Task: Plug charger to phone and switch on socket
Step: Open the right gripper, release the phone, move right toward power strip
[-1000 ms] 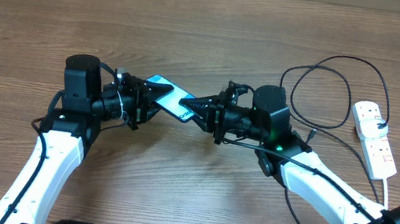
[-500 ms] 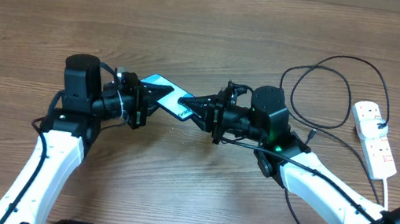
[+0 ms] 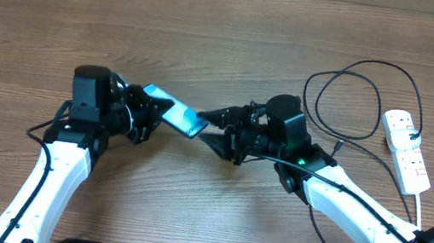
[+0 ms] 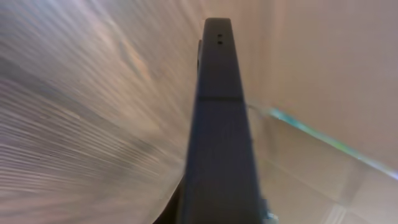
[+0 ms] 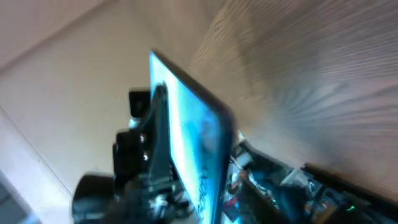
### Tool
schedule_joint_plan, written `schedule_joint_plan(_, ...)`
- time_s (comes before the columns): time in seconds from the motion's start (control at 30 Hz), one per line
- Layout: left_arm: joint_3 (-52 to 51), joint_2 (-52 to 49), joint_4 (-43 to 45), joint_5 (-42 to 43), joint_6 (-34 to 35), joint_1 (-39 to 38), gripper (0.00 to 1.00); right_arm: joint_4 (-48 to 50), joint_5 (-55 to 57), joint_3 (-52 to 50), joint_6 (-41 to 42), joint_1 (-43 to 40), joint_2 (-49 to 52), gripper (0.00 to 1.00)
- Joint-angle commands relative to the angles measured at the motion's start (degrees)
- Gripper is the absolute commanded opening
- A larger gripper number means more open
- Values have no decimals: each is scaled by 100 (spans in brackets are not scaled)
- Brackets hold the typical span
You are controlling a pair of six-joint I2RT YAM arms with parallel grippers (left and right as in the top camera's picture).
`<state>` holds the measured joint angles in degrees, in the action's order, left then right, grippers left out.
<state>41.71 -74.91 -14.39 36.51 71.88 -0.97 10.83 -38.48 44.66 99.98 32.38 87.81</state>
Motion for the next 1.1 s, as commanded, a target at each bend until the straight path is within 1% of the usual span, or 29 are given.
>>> schedule_joint_plan(0.0,70,26,-531,-778,-1333,31,4,-282,308,42,-1366,-22,-85,69)
schedule_joint_plan(0.03,70,26,-791,-885,-1480,31,4,-389,310,42,-1799,-37,-85,75)
schedule_joint_plan(0.07,70,26,-1200,-1003,-1744,31,4,-492,404,42,-2568,-70,-85,84)
schedule_joint_plan(0.1,70,26,-1416,-1008,-1917,31,4,-501,599,42,-2931,-74,-85,84)
schedule_joint_plan(0.2,70,28,-1867,-761,-2437,31,4,-501,1222,42,-4533,-114,-85,84)
schedule_joint_plan(0.27,70,28,-1989,-264,-2848,28,4,-501,1394,42,-5595,-227,-85,84)
schedule_joint_plan(0.33,70,26,-1965,461,-3237,28,4,-525,1403,42,-6277,-435,-87,84)
schedule_joint_plan(0.4,70,28,-1886,1169,-3541,28,4,-560,1403,42,-6476,-767,-105,87)
schedule_joint_plan(0.47,70,28,-1744,1779,-3801,31,4,-638,1401,46,-6533,-1163,-133,88)
schedule_joint_plan(0.57,70,26,-1517,2214,-3912,31,4,-1016,1408,72,-6832,-1788,-188,87)
schedule_joint_plan(0.6,70,26,-1469,2205,-3906,31,4,-1268,1416,109,-6911,-1989,-195,88)
schedule_joint_plan(0.63,70,28,-1408,2197,-3910,31,4,-1561,1482,155,-7014,-2164,-195,91)
schedule_joint_plan(0.67,70,26,-1340,2173,-3910,31,4,-1845,1602,203,-7106,-2299,-195,98)
schedule_joint_plan(0.7,70,26,-1154,2149,-3908,31,4,-2575,2135,323,-7335,-2531,-195,99)
schedule_joint_plan(0.8,70,26,-866,2135,-3845,31,4,-3576,3375,459,-7479,-2675,-195,99)
schedule_joint_plan(0.93,70,24,-557,2133,-3840,31,4,-4251,4481,470,-7458,-2677,-195,99)
schedule_joint_plan(1.07,70,24,-505,2055,-3753,31,4,-4371,5145,413,-7451,-2686,-190,99)
